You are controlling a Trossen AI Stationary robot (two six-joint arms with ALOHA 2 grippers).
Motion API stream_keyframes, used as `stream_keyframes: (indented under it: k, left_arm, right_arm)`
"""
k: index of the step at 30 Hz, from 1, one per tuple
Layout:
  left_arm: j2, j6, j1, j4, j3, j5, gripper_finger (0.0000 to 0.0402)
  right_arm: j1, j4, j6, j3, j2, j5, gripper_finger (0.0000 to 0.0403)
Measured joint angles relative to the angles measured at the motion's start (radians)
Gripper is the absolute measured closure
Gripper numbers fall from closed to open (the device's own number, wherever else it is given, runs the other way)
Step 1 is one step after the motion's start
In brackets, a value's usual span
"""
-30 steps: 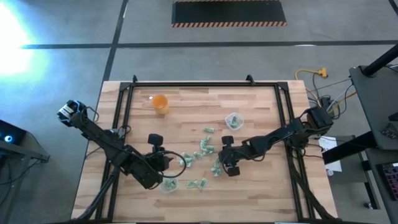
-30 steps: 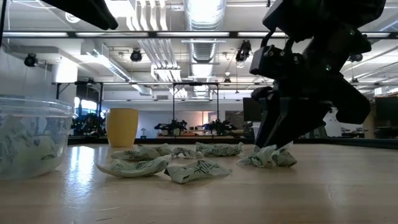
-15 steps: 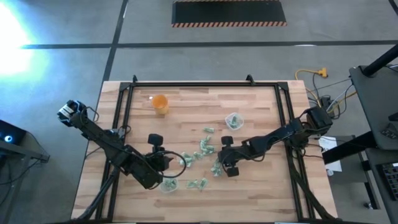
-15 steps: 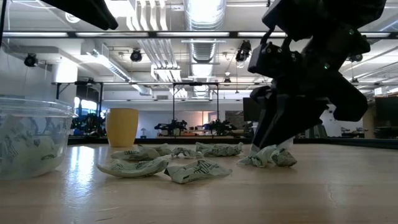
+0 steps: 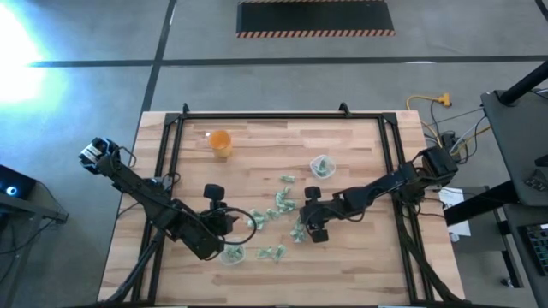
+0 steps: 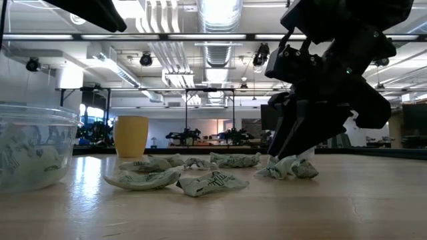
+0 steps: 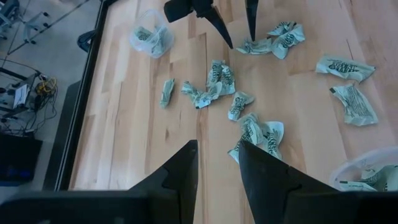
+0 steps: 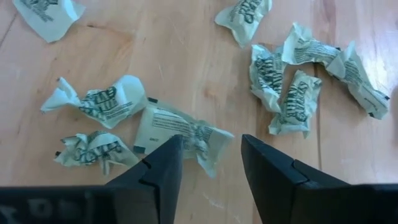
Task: Pick and place Stevia / Truvia into bins
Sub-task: Put the green stevia packet into the top transparent container
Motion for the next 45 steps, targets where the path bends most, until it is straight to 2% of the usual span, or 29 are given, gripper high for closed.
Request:
stream_keyframes:
  k: [10, 19, 29, 36, 45]
  left_arm:
    - [0.000, 0.000, 0.000, 0.000, 0.000, 0.000, 0.0302]
    - [0.000, 0.000, 0.000, 0.000, 0.000, 0.000, 0.0302]
    - [0.001, 0.000, 0.000, 0.003, -0.005, 0.000, 0.0302]
    - [0.001, 0.001, 0.000, 0.000, -0.014, 0.001, 0.0302]
    - [0.001, 0.002, 0.001, 0.002, -0.014, 0.001, 0.0302]
  right_arm:
    - [-0.010, 0.015, 0.001, -0.001, 0.000, -0.012, 0.0234]
    - [-0.014, 0.022, 0.007, -0.006, 0.002, -0.039, 0.0238]
    - [-0.035, 0.048, -0.008, 0.025, 0.088, -0.045, 0.0236]
    - [-0.035, 0.016, -0.020, 0.039, 0.083, -0.049, 0.0263]
    - [-0.035, -0.018, -0.061, 0.037, 0.066, -0.041, 0.0330]
